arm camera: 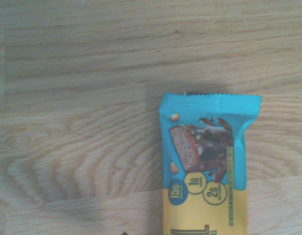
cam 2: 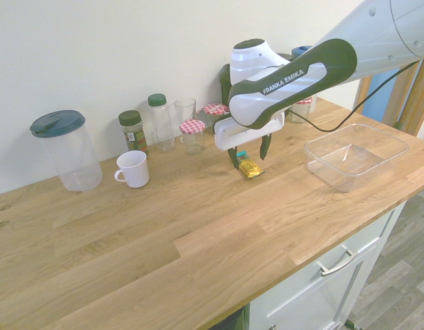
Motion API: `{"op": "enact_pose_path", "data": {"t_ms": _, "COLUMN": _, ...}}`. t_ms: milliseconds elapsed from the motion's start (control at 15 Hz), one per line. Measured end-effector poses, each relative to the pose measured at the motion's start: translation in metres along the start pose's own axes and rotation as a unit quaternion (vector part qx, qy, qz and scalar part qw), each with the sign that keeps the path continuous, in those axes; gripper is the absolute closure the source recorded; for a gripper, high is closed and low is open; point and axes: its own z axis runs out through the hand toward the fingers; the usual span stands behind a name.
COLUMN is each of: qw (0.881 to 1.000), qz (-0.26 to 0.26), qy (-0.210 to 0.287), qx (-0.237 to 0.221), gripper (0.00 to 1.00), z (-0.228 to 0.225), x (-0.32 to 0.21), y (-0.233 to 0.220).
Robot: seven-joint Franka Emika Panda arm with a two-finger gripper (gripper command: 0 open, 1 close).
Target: Put the protein bar into the container
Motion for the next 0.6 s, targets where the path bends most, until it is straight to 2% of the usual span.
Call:
{"op": "enact_pose_path", "data": {"t_ms": 467, "qw": 1.0, "qz": -0.003, "qy": -0.006, "qx": -0.009, "gripper": 0.0, "z": 0.018, "x": 0.01, "y": 0.002}}
{"op": "enact_pose_path", "data": {"t_ms": 533, "qw": 1.0, "qz": -0.004, "qy": -0.006, "qx": -0.009, "gripper": 1.0, "z": 0.018, "x": 0.01, "y": 0.001}}
{"op": "enact_pose_path", "data": {"t_ms": 600, "qw": 1.0, "qz": -0.004, "qy": -0.006, "qx": -0.009, "gripper": 1.0, "z": 0.019, "x": 0.009, "y": 0.001}}
